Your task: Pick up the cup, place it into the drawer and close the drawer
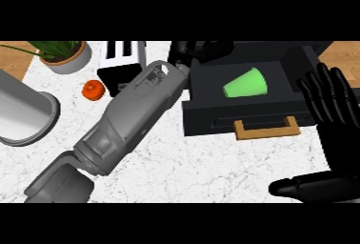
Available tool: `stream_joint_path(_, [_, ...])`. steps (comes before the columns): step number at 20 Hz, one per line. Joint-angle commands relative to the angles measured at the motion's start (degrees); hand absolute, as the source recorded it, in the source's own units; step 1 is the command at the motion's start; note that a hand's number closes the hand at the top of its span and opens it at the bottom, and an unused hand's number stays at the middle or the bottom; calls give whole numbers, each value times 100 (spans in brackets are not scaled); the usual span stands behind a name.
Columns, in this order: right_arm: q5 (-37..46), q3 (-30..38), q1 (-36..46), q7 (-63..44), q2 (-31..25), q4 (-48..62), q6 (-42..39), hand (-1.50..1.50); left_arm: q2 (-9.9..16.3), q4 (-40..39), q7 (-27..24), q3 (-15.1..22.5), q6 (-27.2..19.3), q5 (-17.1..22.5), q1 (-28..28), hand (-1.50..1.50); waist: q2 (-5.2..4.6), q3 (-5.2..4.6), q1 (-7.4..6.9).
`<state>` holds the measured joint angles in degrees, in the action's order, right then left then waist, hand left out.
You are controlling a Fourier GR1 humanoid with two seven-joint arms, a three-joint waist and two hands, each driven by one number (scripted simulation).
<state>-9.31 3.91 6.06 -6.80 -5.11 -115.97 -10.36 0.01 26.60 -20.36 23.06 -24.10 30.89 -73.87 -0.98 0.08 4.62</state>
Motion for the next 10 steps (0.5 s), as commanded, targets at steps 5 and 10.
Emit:
stream_joint_path(5, [-257,83,555,-244,-111,253,-55,-150,-1,-422,103,901,-277,234,-112,150,-57,3,142])
stream_joint_path(10, [6,-230,273,-61,145,33,55,-150,-1,-356,258,1257,-499,388,-70,-150,-42,2,172])
